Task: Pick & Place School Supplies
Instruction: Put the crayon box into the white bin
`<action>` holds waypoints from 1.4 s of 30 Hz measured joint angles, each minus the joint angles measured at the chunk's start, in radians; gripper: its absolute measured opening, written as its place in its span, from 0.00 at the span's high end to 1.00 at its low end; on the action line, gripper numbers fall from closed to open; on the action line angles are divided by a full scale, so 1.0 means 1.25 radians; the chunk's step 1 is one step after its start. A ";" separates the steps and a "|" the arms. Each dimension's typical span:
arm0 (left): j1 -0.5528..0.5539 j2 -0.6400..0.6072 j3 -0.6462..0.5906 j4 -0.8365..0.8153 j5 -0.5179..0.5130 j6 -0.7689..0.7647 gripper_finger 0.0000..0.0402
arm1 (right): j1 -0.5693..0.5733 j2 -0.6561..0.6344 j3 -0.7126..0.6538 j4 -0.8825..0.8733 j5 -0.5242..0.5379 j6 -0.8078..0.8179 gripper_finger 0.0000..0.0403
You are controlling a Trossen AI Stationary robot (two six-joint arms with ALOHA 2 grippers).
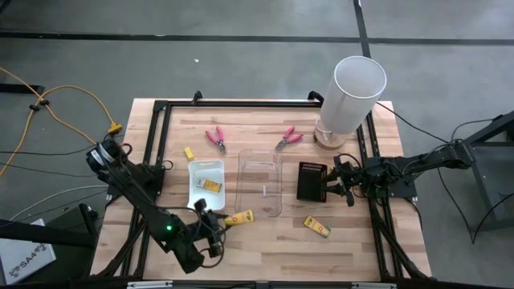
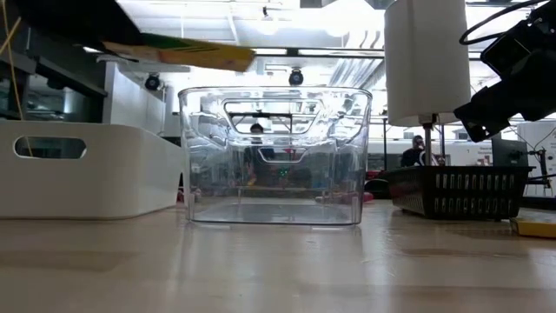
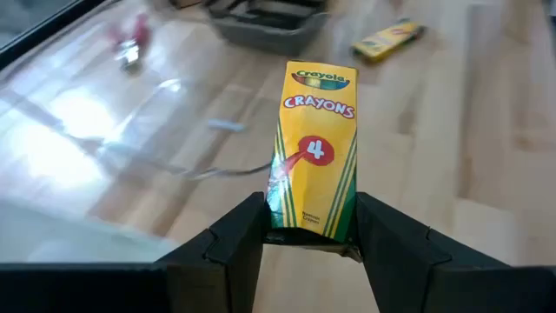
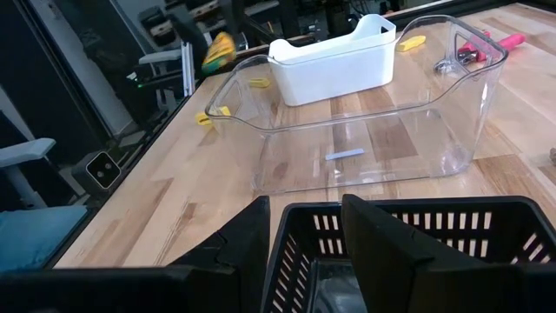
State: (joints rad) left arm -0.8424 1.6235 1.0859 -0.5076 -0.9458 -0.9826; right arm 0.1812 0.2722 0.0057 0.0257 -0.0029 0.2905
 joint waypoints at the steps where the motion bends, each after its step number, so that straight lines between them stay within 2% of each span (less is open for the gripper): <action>1: -0.001 -0.009 0.000 -0.031 -0.002 -0.031 0.59 | 0.000 0.000 0.000 0.000 0.000 0.000 0.66; 14: -0.082 -0.057 0.000 -0.432 -0.008 -0.475 0.59 | 0.000 0.000 0.000 0.000 0.000 0.000 0.66; 22: -0.113 -0.057 0.000 -0.602 0.055 -0.676 0.59 | 0.000 0.000 0.000 0.000 0.000 0.000 0.66; 29: -0.113 -0.058 -0.012 -0.639 0.085 -0.721 0.59 | 0.000 0.000 0.000 0.000 0.000 0.000 0.66; 42: -0.107 -0.058 -0.085 -0.605 0.107 -0.799 0.59 | 0.000 0.000 0.000 0.000 0.000 0.000 0.66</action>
State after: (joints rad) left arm -0.9763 1.5513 0.9795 -1.2637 -0.8120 -1.9814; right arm 0.1810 0.2722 0.0056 0.0261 -0.0029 0.2905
